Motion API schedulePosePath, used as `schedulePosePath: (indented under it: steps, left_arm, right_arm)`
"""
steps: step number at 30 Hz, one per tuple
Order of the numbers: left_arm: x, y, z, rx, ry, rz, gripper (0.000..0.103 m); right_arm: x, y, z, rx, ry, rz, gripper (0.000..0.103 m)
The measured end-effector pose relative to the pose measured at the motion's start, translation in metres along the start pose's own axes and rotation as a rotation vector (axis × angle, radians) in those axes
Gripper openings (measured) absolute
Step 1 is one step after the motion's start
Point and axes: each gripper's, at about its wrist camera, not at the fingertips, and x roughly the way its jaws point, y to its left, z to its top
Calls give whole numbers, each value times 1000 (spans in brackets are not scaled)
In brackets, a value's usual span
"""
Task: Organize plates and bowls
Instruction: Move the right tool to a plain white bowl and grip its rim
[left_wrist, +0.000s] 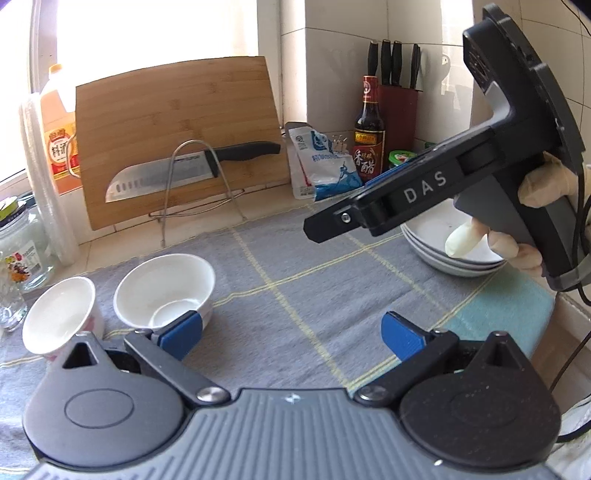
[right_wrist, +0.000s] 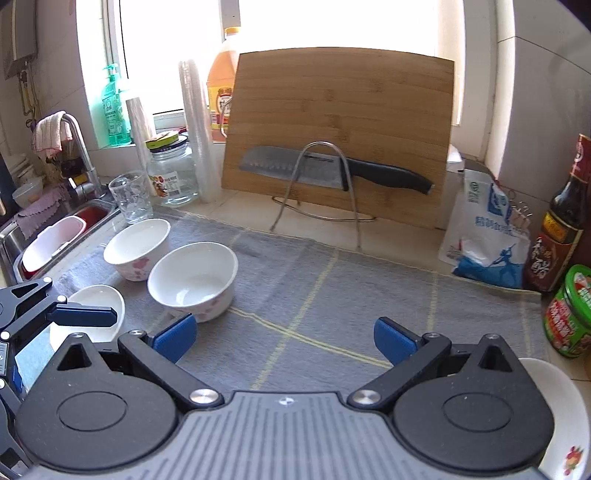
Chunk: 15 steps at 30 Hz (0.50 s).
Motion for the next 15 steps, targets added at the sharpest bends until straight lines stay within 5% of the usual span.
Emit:
schedulePosePath:
  steps: [15]
  left_arm:
    - [-48,84,-65,-7,62,131,102]
  right_arm:
    - [46,110,-5,-68,55,173,103]
